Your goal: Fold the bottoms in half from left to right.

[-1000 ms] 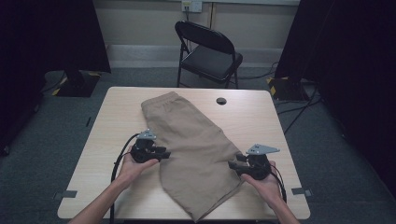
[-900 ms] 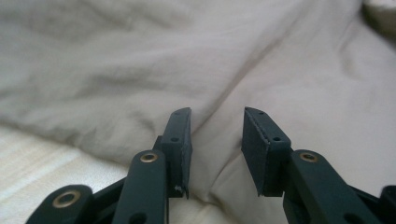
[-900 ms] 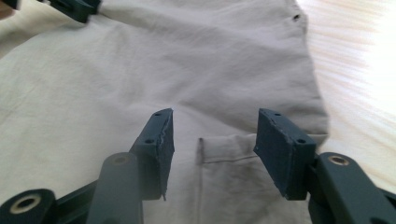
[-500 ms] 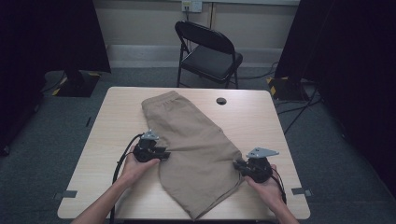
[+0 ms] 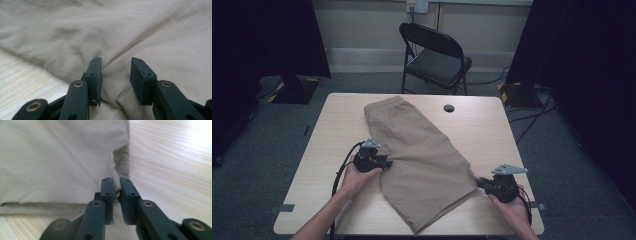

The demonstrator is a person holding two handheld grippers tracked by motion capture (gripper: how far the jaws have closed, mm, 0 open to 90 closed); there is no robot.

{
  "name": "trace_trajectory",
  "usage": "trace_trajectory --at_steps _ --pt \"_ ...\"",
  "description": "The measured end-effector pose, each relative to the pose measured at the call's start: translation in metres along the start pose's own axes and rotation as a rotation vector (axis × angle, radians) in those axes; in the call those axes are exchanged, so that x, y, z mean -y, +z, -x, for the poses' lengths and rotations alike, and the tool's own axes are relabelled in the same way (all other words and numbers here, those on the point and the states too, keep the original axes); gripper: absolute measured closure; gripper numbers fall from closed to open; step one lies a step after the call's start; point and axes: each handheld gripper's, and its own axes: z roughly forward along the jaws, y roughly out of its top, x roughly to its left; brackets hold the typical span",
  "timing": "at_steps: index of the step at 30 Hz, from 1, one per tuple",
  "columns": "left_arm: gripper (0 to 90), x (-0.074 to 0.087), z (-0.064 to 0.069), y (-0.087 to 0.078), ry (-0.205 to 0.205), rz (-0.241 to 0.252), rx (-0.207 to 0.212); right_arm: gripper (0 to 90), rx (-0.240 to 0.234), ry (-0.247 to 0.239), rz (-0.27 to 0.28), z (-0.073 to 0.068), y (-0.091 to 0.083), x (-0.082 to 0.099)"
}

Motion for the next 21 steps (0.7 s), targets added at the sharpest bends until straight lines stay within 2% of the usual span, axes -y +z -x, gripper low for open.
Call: trace_trajectory --at_steps 4,7,11,15,18,21 --pt "60.3 0.0 0.0 0.0 -0.01 0.001 0.008 74.8 0.042 0.024 0.023 0.005 -0.006 0.002" --pt "57.7 0.0 0.0 0.0 -0.017 0.001 0.017 71.0 0.057 0.03 0.047 0.008 -0.005 -0.003" --pt "53.6 0.0 0.002 0.001 -0.008 0.0 0.013 69.4 0.042 -0.007 0.08 0.004 0.004 -0.018" --pt "53.3 0.0 0.002 0.001 -0.008 0.003 0.013 74.2 0.018 -0.021 0.116 0.003 0.017 -0.041" --pt "53.3 0.0 0.002 0.0 -0.007 0.002 0.015 84.9 -0.063 -0.045 0.106 0.002 0.031 -0.063" --pt "53.3 0.0 0.001 0.0 -0.008 0.001 0.018 84.2 -0.088 -0.065 0.113 -0.001 0.048 -0.081"
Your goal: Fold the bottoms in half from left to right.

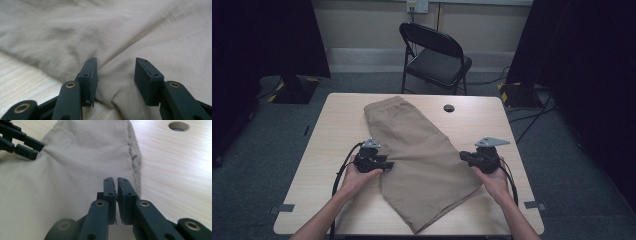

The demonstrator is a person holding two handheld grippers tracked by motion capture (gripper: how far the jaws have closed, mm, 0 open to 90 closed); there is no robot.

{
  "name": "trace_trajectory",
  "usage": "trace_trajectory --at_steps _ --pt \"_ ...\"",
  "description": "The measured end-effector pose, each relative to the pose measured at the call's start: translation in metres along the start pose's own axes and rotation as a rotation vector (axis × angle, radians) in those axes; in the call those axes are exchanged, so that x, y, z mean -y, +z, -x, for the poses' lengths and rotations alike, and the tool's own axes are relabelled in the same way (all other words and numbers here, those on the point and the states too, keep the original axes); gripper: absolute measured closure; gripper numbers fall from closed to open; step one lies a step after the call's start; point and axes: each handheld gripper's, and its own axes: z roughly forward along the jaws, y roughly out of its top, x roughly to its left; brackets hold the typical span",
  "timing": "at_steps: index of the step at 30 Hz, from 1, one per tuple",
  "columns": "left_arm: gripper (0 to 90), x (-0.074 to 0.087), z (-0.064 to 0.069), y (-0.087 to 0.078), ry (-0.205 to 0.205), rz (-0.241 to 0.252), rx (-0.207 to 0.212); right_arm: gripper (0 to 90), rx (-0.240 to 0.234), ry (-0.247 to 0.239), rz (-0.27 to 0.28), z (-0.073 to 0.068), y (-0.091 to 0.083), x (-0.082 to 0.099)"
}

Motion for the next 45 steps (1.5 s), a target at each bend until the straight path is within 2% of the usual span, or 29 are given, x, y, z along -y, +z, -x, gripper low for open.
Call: trace_trajectory --at_steps 3,6,10,17,20,25,30,31,34,38,41,45 --pt "53.8 0.0 0.0 -0.001 0.0 -0.007 -0.008 78.9 0.007 -0.003 -0.027 0.002 0.019 -0.004" --pt "53.7 0.002 0.0 -0.004 0.004 -0.01 -0.016 77.1 0.017 -0.025 -0.094 0.006 0.04 0.005" --pt "53.8 0.003 -0.002 -0.005 -0.009 -0.005 -0.008 73.3 0.023 -0.018 -0.145 0.009 0.051 0.019" --pt "53.2 0.004 -0.006 -0.007 -0.016 -0.006 -0.014 70.0 0.032 -0.044 -0.157 -0.001 0.052 0.026" --pt "52.6 0.005 -0.009 -0.009 -0.035 0.001 -0.022 70.3 -0.007 -0.042 -0.164 -0.007 0.048 0.029" --pt "52.6 0.005 -0.014 -0.01 -0.049 0.008 -0.019 70.3 -0.034 -0.089 -0.189 -0.024 0.039 0.035" --pt "51.3 0.005 -0.015 -0.01 -0.027 0.0 -0.038 68.1 -0.063 -0.115 -0.205 -0.037 0.033 0.039" --pt "50.7 0.004 -0.015 -0.011 -0.027 -0.001 -0.036 67.3 -0.08 -0.112 -0.198 -0.037 0.033 0.038" --pt "52.0 0.003 -0.014 -0.014 -0.025 -0.004 -0.026 65.6 -0.089 -0.096 -0.139 -0.033 0.034 0.028" --pt "55.1 0.004 -0.011 -0.02 -0.012 -0.004 -0.004 60.8 -0.052 -0.049 -0.083 -0.021 0.041 0.009" --pt "57.3 0.004 -0.008 -0.026 -0.002 0.005 0.008 59.0 -0.025 -0.032 -0.056 -0.011 0.053 -0.006" --pt "58.1 0.003 -0.005 -0.033 -0.002 0.036 0.03 55.8 -0.011 -0.012 -0.051 -0.004 0.076 -0.018"
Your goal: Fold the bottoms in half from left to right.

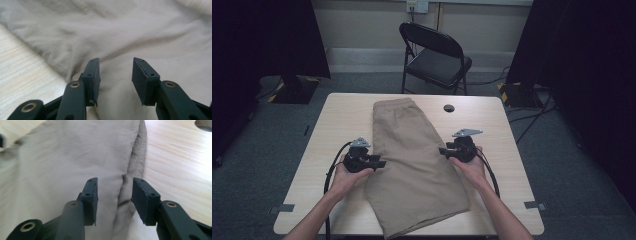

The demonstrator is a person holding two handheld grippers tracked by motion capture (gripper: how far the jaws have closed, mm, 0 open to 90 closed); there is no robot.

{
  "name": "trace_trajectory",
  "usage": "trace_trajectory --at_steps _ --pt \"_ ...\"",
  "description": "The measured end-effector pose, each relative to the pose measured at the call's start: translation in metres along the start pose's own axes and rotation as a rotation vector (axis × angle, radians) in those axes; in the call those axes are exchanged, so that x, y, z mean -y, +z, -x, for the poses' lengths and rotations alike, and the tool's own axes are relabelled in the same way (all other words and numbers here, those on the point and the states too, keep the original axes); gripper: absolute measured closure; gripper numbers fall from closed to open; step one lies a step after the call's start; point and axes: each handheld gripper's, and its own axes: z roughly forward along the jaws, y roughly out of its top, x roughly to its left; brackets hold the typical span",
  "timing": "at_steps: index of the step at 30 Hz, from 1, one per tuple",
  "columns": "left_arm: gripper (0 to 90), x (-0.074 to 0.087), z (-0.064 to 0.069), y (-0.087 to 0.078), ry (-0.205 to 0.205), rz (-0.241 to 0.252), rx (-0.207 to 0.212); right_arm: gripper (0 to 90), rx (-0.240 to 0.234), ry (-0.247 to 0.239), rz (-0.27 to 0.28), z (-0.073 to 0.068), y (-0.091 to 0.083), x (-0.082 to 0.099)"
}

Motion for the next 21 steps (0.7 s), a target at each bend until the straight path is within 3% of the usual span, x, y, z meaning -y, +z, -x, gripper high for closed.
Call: trace_trajectory --at_steps 3,7,11,15,18,21 --pt "61.9 0.001 0.002 0.003 0.01 -0.045 0.066 54.4 0.008 -0.004 -0.011 0.0 0.015 -0.004" --pt "59.5 0.005 0.006 0.016 0.033 -0.117 0.064 55.3 0.038 -0.007 -0.048 0.002 0.026 0.002" --pt "53.7 0.005 0.003 0.018 0.022 -0.107 0.054 68.4 0.044 -0.005 -0.06 0.005 0.029 0.007" --pt "55.9 0.006 -0.002 0.018 0.019 -0.09 0.018 81.4 0.046 -0.027 -0.081 0.003 0.027 0.007" --pt "57.1 0.006 -0.004 0.018 0.011 -0.079 0.014 84.8 0.049 -0.035 -0.09 0.002 0.026 0.008" --pt "57.1 0.006 -0.003 0.02 0.028 -0.073 0.001 85.2 0.041 -0.028 -0.089 0.003 0.023 0.011"
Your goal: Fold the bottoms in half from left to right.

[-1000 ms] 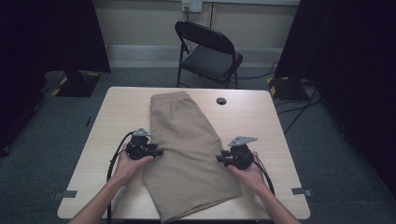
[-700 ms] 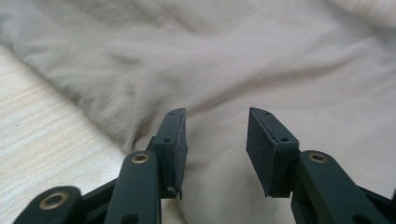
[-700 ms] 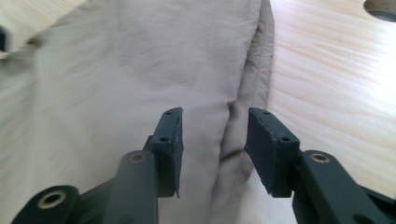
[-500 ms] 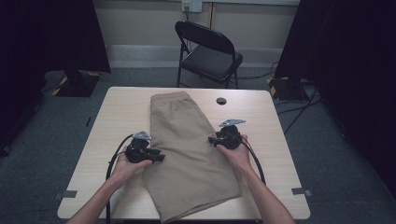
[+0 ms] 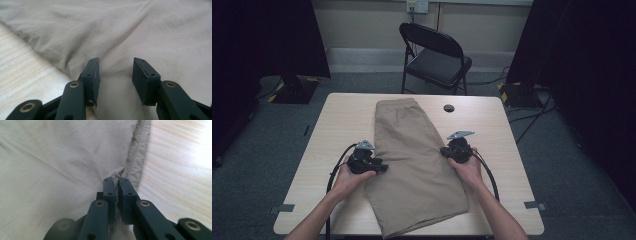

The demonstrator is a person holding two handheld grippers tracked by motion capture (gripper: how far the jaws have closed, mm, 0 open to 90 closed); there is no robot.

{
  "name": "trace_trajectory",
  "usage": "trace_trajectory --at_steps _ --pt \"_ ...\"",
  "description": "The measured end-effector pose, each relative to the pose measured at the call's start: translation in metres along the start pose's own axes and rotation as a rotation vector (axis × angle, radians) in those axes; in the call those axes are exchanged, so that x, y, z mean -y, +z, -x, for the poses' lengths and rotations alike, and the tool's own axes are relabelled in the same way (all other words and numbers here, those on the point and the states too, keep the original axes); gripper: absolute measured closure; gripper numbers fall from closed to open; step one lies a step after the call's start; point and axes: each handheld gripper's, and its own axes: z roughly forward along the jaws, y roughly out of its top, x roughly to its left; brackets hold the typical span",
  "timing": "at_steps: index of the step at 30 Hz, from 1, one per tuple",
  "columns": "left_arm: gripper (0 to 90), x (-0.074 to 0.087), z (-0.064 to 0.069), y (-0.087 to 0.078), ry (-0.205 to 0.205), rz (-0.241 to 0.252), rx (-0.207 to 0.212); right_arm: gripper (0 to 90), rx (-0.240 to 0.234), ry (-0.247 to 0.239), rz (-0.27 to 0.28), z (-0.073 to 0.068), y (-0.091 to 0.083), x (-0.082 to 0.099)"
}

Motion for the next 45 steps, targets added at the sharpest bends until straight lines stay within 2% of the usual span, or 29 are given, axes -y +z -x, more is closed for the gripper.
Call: trace_trajectory --at_steps 4,8,11,13,17,22,24,25,28,32,36,39,41,45 --pt "57.2 -0.004 0.0 0.005 0.001 0.011 -0.004 85.2 0.002 0.0 -0.005 0.002 -0.006 0.006" --pt "57.9 -0.008 0.0 0.013 0.011 0.035 -0.032 84.2 0.001 0.006 -0.012 0.005 -0.014 0.012" --pt "57.8 -0.009 -0.001 0.014 0.017 0.047 -0.035 79.6 0.007 -0.001 -0.016 0.007 -0.019 0.016" --pt "57.8 -0.009 -0.003 0.014 0.015 0.053 -0.04 76.0 -0.002 -0.002 -0.016 0.006 -0.022 0.018" --pt "57.3 -0.008 -0.006 0.014 0.016 0.056 -0.051 67.6 -0.033 -0.038 -0.035 0.004 -0.028 0.02" --pt "55.8 -0.008 -0.007 0.013 0.012 0.059 -0.056 62.9 -0.038 -0.022 0.002 0.004 -0.044 0.023" --pt "51.4 -0.008 -0.008 0.012 -0.008 0.061 -0.034 62.8 -0.053 -0.021 0.023 0.001 -0.051 0.023" --pt "48.4 -0.009 -0.008 0.011 -0.034 0.064 -0.015 62.9 -0.064 -0.018 0.037 -0.002 -0.055 0.023" --pt "46.9 -0.01 -0.006 0.002 -0.036 0.078 -0.011 64.3 -0.115 -0.023 0.065 -0.011 -0.066 0.025" --pt "48.2 -0.011 0.004 -0.013 -0.025 0.071 0.013 65.6 -0.146 -0.058 0.058 -0.022 -0.072 0.03" --pt "51.6 -0.006 0.018 -0.021 -0.012 0.053 0.03 66.5 -0.156 -0.066 0.022 -0.026 -0.07 0.041" --pt "53.5 0.001 0.028 -0.025 0.022 0.02 0.043 66.6 -0.161 -0.07 0.002 -0.028 -0.07 0.045" --pt "53.1 0.005 0.031 -0.025 0.029 0.003 0.051 66.4 -0.167 -0.063 -0.009 -0.028 -0.069 0.05" --pt "53.1 0.008 0.029 -0.023 0.031 -0.012 0.054 66.3 -0.165 -0.081 -0.032 -0.031 -0.064 0.055"
